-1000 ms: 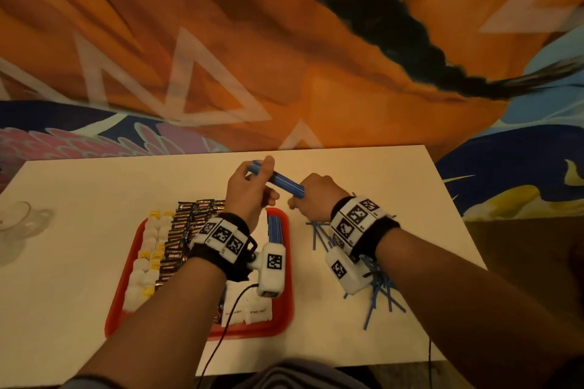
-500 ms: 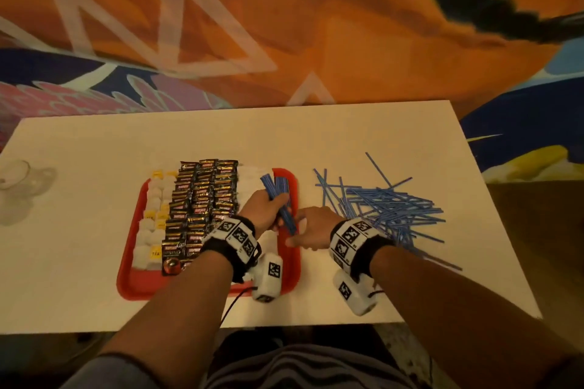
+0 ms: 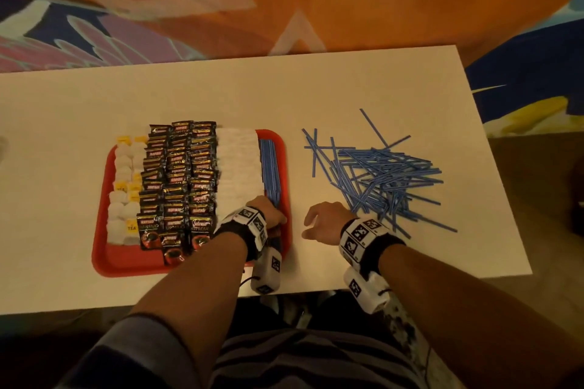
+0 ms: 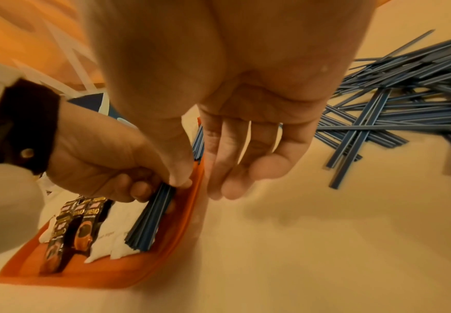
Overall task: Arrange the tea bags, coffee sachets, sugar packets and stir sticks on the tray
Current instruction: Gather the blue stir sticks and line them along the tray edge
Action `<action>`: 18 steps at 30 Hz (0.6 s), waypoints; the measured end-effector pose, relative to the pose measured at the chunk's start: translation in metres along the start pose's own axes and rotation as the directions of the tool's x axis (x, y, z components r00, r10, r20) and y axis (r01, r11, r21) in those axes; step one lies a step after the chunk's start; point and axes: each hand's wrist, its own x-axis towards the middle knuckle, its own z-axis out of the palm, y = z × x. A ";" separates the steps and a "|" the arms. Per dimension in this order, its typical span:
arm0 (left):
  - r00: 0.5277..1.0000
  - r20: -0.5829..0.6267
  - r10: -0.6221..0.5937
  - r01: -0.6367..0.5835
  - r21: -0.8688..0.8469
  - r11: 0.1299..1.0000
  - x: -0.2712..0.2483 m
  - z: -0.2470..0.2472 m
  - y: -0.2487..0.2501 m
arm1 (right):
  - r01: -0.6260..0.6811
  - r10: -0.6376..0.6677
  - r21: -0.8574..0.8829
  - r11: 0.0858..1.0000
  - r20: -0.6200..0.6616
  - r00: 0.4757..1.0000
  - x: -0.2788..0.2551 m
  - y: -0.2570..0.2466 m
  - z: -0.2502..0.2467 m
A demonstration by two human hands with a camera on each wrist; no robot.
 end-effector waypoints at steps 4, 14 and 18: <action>1.000 -0.008 -0.024 0.024 0.005 1.000 -0.004 0.003 0.002 | 0.001 -0.001 0.009 1.000 -0.001 1.000 0.003 0.002 0.001; 0.997 -0.071 -0.035 0.039 0.058 0.998 -0.010 0.003 0.004 | 0.006 -0.007 0.050 0.999 0.021 1.000 0.011 -0.001 0.008; 0.994 -0.106 -0.025 0.035 0.099 0.994 -0.015 0.003 0.004 | 0.021 -0.023 0.055 0.998 0.028 0.999 0.011 -0.004 0.008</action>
